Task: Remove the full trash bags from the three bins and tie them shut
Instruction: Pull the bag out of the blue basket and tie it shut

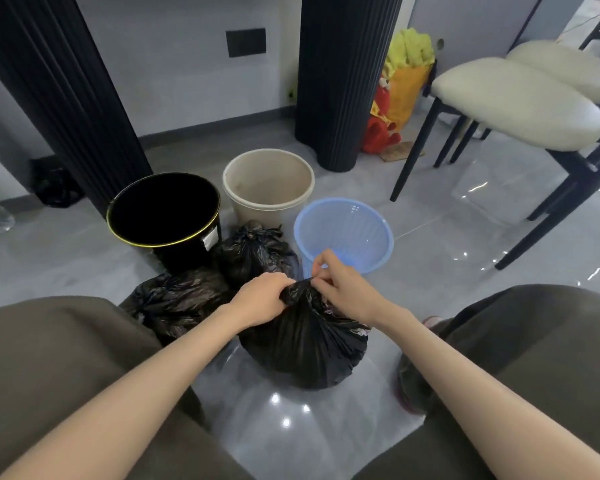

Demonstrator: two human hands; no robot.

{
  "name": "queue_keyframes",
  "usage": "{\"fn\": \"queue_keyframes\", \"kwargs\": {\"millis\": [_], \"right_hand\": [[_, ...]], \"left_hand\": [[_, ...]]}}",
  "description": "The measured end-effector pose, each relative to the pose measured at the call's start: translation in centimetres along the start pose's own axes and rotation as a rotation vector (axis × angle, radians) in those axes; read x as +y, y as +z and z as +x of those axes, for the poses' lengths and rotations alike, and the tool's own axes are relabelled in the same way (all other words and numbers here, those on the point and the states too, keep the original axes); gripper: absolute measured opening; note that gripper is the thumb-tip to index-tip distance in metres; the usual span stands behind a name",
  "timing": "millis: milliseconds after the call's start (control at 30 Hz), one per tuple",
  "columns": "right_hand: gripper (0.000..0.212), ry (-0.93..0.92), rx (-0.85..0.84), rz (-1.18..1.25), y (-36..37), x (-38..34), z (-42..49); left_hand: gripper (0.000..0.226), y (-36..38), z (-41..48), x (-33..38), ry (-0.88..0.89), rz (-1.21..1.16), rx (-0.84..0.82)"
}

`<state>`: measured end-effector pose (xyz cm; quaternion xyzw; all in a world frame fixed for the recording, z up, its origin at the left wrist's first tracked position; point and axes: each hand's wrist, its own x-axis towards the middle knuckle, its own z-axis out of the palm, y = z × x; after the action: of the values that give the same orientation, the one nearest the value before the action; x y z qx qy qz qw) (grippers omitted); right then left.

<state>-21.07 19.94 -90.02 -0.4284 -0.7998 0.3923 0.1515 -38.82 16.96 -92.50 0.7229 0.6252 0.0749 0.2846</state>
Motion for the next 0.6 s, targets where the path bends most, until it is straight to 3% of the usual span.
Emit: {"fn": "queue_keyframes", "kwargs": {"millis": [33, 233, 400, 600], "right_hand": [[0.010, 0.019, 0.002, 0.004, 0.1, 0.4, 0.2], [0.026, 0.264, 0.139, 0.034, 0.5, 4.7, 1.7], [0.040, 0.343, -0.021, -0.174, 2.0, 8.5, 3.6], [0.037, 0.382, -0.159, -0.333, 3.3, 10.1, 6.4]], "left_hand": [[0.007, 0.2, 0.2, 0.1, -0.028, 0.011, 0.033], [0.028, 0.8, 1.4, 0.4, -0.140, -0.117, 0.062], [0.033, 1.0, 2.9, 0.0, -0.170, -0.211, 0.063], [0.037, 1.9, 4.2, -0.5, -0.174, -0.266, 0.025]]}}
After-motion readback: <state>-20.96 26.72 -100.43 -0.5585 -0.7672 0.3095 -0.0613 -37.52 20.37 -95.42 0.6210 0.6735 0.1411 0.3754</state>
